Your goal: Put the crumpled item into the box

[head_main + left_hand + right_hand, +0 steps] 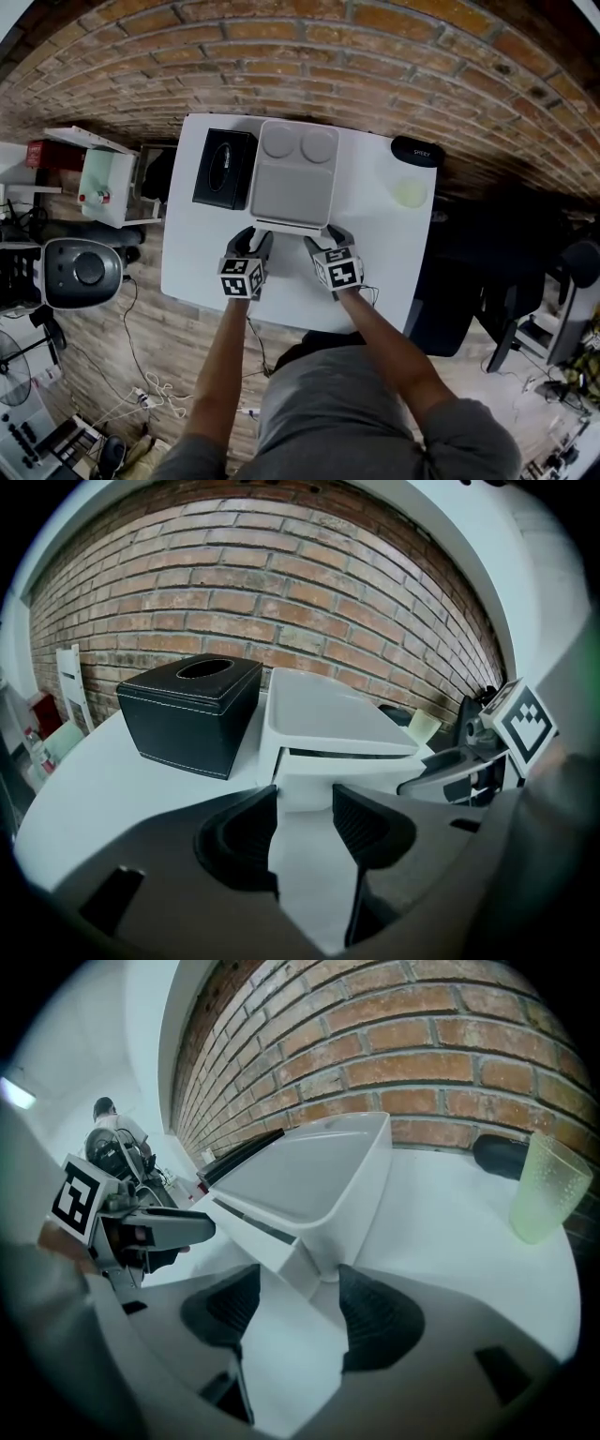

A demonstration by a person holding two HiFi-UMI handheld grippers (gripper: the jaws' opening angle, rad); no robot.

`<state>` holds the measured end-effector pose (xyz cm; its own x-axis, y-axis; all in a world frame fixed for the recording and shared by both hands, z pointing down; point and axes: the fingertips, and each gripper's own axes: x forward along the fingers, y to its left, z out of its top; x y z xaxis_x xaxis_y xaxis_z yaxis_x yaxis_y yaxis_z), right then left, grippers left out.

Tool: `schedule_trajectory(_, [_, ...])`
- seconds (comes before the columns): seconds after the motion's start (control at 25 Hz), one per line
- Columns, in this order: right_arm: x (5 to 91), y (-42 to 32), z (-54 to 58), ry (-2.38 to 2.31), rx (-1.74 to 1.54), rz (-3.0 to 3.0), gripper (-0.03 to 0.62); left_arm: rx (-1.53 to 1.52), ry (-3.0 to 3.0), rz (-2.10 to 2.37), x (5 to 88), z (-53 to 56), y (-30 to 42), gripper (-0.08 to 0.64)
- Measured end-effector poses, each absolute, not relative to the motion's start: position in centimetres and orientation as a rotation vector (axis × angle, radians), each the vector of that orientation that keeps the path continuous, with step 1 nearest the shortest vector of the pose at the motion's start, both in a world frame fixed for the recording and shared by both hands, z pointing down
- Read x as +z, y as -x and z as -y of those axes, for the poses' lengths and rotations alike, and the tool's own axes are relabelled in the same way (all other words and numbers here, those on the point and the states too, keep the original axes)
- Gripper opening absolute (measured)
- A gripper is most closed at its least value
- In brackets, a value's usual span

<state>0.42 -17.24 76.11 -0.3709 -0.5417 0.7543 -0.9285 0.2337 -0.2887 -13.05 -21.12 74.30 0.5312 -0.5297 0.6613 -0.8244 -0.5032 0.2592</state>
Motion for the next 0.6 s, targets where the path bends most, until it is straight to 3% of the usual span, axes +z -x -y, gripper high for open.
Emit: schedule_trajectory(0.6, [76.41,-0.95,17.72,-1.355,1.026,1.991,0.270,0.688,-2.198,1.115,74.29,21.86,12.72,0.187])
